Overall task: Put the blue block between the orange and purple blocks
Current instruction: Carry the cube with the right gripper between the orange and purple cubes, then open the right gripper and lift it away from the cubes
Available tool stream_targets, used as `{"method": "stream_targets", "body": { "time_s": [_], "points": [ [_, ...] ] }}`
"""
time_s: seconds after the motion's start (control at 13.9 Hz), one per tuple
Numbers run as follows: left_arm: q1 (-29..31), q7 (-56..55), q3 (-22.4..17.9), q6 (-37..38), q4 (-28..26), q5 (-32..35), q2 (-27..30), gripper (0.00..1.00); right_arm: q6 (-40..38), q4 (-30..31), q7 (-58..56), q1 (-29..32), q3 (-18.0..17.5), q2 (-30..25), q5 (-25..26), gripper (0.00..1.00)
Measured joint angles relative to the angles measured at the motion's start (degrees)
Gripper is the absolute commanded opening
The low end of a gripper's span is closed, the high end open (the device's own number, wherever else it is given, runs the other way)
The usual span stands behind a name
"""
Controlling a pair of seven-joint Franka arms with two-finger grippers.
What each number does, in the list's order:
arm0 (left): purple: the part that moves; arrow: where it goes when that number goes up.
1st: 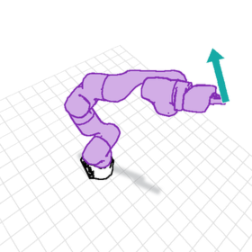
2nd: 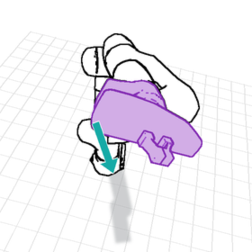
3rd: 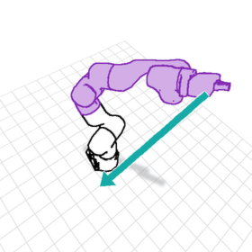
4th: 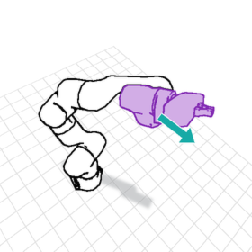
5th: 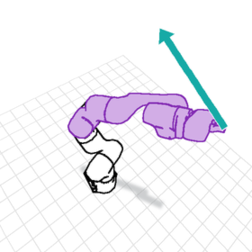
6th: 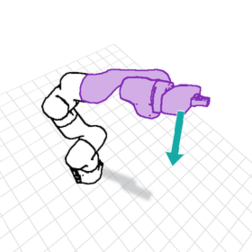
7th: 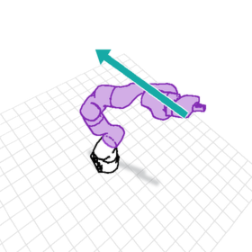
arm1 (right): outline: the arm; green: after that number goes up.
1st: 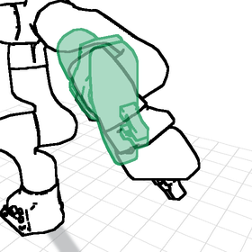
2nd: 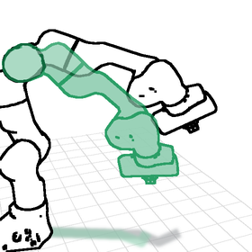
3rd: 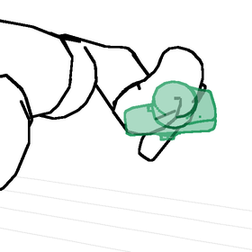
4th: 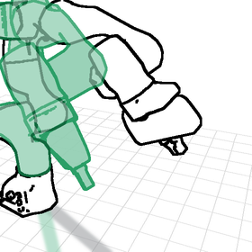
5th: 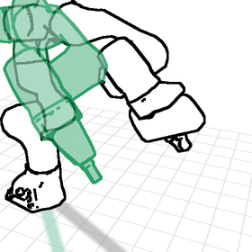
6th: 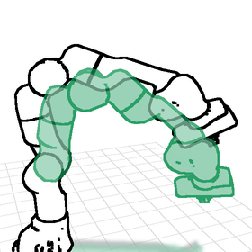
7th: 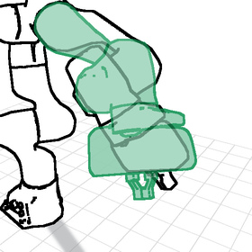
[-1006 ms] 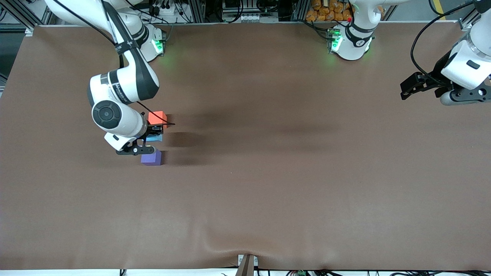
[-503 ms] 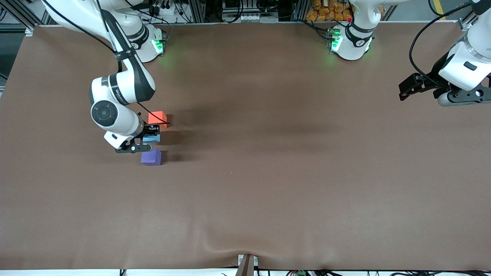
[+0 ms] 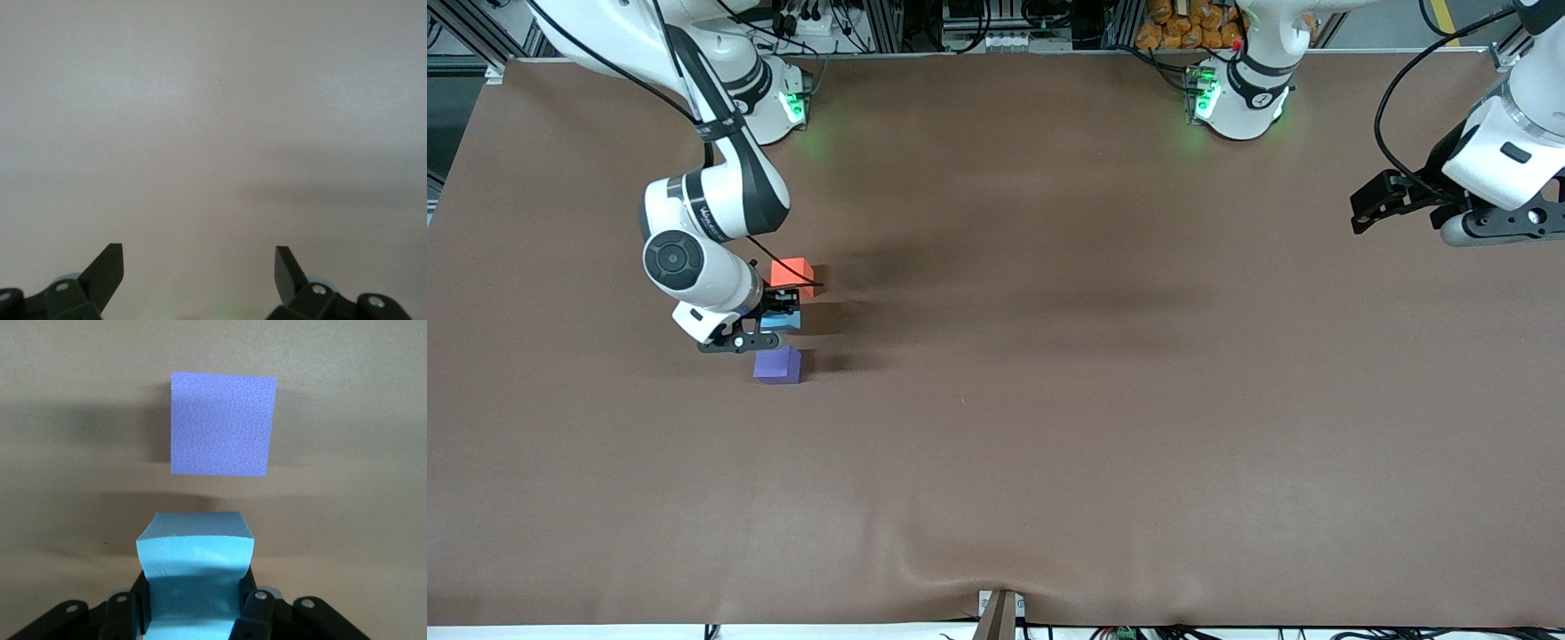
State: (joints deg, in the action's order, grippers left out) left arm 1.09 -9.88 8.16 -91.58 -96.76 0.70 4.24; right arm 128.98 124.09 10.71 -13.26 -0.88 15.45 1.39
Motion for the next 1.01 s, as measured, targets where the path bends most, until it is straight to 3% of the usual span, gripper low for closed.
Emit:
{"method": "stream_targets", "body": {
  "time_s": [0.57,0.65,0.72,0.79,0.86,1.01],
  "points": [
    [0.00,0.22,0.00,-0.04,0.24,0.00,0.03,1.00,5.92,2.11,0.00,0.00,-0.03,2.56,0.00,0.23],
    [0.00,0.23,0.00,0.00,0.33,0.00,0.07,1.00,7.18,2.50,0.00,0.00,-0.03,3.08,0.00,0.30],
    [0.00,0.27,0.00,0.08,0.35,0.00,0.13,1.00,7.98,2.79,0.00,0.00,-0.03,3.59,0.00,0.48],
    [0.00,0.29,-0.01,0.18,0.35,0.00,0.14,1.00,8.31,2.89,0.00,0.00,-0.03,3.95,0.00,0.86],
    [0.00,0.30,-0.01,0.28,0.34,0.00,0.14,1.00,8.31,2.88,0.00,0.00,-0.03,3.90,0.00,1.00],
    [0.00,0.37,-0.01,0.35,0.34,0.00,0.14,1.00,8.35,2.89,0.00,0.00,-0.03,3.95,0.00,1.00]
  ]
}}
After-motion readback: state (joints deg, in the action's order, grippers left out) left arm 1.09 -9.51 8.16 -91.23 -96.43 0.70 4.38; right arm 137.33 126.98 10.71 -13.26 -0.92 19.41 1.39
